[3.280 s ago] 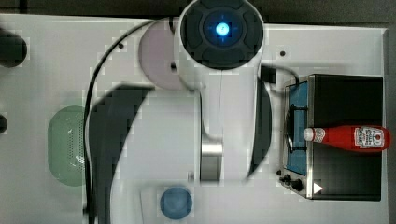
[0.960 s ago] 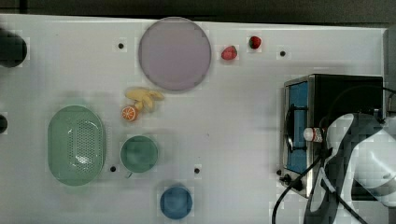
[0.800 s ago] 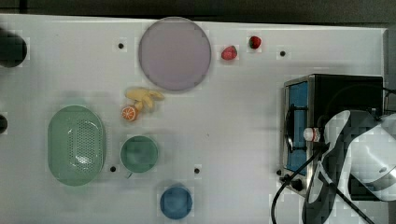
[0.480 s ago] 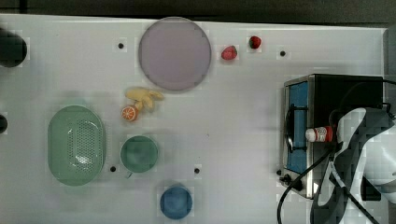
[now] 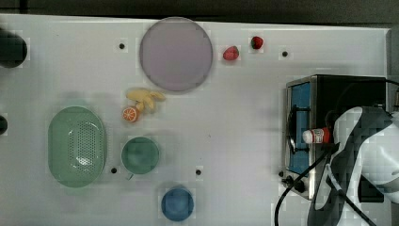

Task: Pick Ketchup from oven and place it on table.

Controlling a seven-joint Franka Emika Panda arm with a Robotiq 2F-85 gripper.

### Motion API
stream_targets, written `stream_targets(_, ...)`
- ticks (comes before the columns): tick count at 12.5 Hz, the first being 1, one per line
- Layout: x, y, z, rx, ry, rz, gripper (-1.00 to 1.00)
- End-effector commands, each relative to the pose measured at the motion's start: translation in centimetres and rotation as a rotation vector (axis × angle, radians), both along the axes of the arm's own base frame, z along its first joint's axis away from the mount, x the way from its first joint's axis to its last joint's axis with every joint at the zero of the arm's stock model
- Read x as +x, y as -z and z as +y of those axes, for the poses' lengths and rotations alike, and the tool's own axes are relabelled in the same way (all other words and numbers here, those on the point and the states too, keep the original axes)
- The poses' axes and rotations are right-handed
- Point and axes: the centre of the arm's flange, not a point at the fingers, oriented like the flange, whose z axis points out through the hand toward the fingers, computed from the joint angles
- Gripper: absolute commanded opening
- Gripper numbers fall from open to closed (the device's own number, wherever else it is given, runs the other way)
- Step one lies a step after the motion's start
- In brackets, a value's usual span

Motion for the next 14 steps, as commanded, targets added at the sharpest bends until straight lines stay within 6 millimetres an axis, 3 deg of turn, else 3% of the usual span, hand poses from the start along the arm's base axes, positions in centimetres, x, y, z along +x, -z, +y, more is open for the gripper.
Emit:
stream_targets(1,5.7,-9.5,10.8,0.05,-0.232,-0.092,0.2)
stream_targets(3,7.3,-11.5,18.1,0.104,-0.36,-0.083,0.2)
stream_targets(6,9.2,-13.2,28.0,0.127,-0.535,-0.105,0.2)
stream_targets(7,9.5,-13.5,30.4,0.131,-0.578,-0.108,0.2)
stream_targets(8,9.9,-13.4,34.4,0.141,-0.646,-0.104,0.2)
stream_targets(9,9.4,-10.3,38.8,0.168,-0.719,-0.043,0.2)
stream_targets(11,7.9,-5.1,38.7,0.188,-0.71,0.026,0.2)
stream_targets(14,6.2,0.9,37.7,0.146,-0.708,0.029,0.2)
